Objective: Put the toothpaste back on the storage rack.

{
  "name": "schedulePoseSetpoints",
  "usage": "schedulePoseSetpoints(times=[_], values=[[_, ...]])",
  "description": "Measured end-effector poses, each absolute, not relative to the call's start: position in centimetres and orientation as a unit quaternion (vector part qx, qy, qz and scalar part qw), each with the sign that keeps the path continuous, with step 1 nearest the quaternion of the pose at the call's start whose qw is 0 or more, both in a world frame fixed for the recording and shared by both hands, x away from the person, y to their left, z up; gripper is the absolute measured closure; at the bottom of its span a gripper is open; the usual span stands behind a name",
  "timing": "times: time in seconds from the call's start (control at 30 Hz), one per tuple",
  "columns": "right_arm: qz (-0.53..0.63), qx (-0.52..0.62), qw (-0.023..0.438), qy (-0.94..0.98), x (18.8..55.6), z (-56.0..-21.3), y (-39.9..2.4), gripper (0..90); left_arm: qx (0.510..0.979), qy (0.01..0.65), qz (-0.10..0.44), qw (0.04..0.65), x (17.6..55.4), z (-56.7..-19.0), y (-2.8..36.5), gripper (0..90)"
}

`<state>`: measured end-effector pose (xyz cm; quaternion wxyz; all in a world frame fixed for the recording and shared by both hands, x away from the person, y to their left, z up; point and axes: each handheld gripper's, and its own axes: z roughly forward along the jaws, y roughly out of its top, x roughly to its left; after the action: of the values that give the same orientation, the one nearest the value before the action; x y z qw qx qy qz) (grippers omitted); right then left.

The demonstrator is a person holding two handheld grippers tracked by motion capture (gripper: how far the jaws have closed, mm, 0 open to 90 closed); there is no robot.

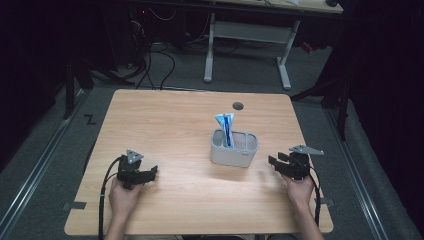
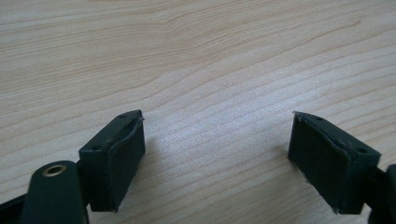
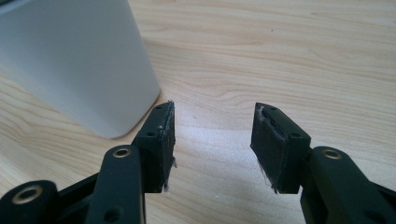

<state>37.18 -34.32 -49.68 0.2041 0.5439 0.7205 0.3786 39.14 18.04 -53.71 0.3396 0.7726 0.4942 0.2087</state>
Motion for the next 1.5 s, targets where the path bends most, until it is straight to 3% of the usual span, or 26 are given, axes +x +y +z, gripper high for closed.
schedulePoseSetpoints(times=[1.5], values=[[0.318, 0.532, 0.238, 0.748, 39.1, -53.0, -32.2, 42.3, 0.772, 0.494, 0.209, 0.340, 39.1, -53.7, 18.0, 18.9]])
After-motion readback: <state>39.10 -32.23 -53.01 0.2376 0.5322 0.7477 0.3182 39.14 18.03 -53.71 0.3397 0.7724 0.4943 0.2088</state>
